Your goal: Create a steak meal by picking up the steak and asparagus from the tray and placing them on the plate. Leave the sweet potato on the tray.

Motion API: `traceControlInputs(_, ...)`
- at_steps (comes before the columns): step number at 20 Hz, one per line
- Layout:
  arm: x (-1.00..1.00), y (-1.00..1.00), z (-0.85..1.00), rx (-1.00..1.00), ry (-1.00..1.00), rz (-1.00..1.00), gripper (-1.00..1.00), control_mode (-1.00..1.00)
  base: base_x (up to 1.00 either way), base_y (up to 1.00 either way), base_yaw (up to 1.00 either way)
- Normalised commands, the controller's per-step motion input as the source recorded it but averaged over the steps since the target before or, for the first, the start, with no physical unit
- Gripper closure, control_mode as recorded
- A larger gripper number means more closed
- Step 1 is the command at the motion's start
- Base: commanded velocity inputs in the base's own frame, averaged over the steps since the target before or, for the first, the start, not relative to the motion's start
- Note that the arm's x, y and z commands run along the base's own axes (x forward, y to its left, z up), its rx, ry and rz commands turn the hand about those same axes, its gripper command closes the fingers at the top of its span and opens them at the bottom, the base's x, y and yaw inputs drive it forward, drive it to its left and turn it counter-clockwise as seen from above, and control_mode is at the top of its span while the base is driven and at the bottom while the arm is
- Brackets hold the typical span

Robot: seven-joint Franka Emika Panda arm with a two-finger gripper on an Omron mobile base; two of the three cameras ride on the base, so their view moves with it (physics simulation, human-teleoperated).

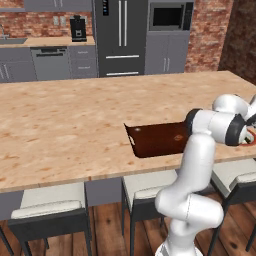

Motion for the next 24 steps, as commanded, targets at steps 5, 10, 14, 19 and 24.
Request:
traceControlInputs(5, -0.73, 0.87, 0.31, -0.1, -0.08, 0.02, -1.0, -1.0, 0.0, 0.0, 0.0)
traceControlInputs(10, -0.67, 0.78, 0.61, -0.07, -0.14, 0.0, -1.0, -1.0, 0.0, 0.0, 0.0)
traceControlInputs(14, -0.55, 0.63, 0.84, -0.04, -0.23, 0.01, -1.0, -1.0, 0.0, 0.0, 0.0)
traceControlInputs(19, -0.48, 0.52, 1.0, 0.0, -0.13, 0.0, -1.0, -1.0, 0.0, 0.0, 0.0)
traceControlInputs(24, -0.45, 0.3, 0.69, 0.0, -0.08, 0.0, -1.0, -1.0, 0.0, 0.0, 0.0)
